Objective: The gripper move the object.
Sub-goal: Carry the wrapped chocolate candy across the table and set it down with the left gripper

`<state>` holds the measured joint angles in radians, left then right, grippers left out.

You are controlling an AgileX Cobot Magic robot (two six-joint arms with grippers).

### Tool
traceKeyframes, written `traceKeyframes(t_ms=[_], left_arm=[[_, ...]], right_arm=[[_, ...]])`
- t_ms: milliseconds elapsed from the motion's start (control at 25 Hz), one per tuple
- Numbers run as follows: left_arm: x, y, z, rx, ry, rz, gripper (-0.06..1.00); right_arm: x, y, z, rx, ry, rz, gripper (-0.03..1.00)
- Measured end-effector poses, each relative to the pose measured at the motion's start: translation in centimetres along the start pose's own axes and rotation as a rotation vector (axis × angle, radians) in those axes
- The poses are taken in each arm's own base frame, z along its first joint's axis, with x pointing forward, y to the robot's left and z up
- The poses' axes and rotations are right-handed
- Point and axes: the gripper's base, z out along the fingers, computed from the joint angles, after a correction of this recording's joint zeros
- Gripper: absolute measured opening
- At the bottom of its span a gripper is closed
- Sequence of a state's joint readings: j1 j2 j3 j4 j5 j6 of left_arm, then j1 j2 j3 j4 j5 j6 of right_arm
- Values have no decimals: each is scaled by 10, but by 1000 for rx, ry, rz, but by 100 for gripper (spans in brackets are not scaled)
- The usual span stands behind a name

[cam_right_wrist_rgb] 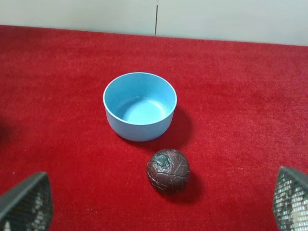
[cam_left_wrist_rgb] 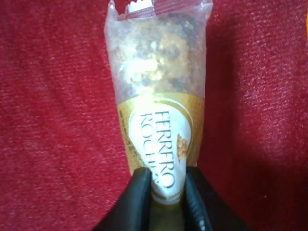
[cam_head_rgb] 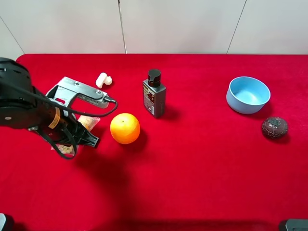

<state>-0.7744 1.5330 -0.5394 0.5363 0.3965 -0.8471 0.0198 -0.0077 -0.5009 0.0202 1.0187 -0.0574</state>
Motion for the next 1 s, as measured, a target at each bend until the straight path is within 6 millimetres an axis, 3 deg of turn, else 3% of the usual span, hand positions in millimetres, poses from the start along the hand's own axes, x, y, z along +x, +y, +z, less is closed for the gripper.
traceKeyframes(t_ms=[200, 720, 1000], left_arm=[[1, 4, 4, 21, -13, -21, 17], [1, 4, 4, 24, -18, -17, 59], [-2, 4, 3, 24, -24, -18, 72]], right_arm=[[0, 0, 0, -1, 0, 0, 69], [0, 0, 0, -1, 0, 1, 69], [0, 0, 0, -1, 0, 1, 69]])
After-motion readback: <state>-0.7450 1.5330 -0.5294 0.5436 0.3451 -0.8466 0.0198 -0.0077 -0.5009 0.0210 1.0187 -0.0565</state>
